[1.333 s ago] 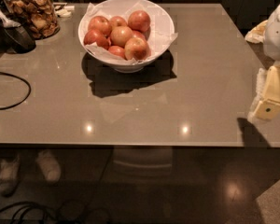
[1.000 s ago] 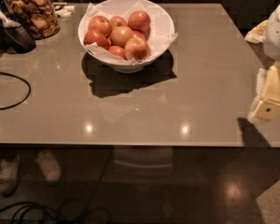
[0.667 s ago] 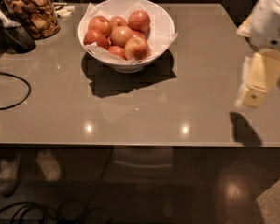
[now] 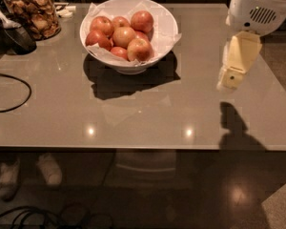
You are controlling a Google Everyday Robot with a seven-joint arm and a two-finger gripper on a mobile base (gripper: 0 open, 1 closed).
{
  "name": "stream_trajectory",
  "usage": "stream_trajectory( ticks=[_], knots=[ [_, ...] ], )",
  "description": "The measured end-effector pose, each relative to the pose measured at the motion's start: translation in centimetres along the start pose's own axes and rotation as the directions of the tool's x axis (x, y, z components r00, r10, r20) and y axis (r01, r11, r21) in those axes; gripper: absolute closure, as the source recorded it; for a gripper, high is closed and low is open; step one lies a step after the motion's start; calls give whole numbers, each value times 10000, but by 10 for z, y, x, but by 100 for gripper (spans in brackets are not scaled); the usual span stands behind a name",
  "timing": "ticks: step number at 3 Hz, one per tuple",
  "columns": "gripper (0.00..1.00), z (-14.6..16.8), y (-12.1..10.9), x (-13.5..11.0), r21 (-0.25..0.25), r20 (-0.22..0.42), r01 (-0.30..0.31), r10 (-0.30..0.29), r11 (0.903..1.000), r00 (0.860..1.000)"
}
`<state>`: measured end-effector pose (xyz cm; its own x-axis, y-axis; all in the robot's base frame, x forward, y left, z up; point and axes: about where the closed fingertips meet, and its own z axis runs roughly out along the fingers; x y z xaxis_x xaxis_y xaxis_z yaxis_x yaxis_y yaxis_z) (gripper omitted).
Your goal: Pick apple from white bowl
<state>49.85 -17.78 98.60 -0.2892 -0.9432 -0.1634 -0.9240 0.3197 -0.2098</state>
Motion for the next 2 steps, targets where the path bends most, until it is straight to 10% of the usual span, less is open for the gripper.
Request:
stream_trajectory(
  ticks=[2],
  knots=[
    [0,1,-28,-23,168,498,-1093,1083,9939,9929]
  ],
)
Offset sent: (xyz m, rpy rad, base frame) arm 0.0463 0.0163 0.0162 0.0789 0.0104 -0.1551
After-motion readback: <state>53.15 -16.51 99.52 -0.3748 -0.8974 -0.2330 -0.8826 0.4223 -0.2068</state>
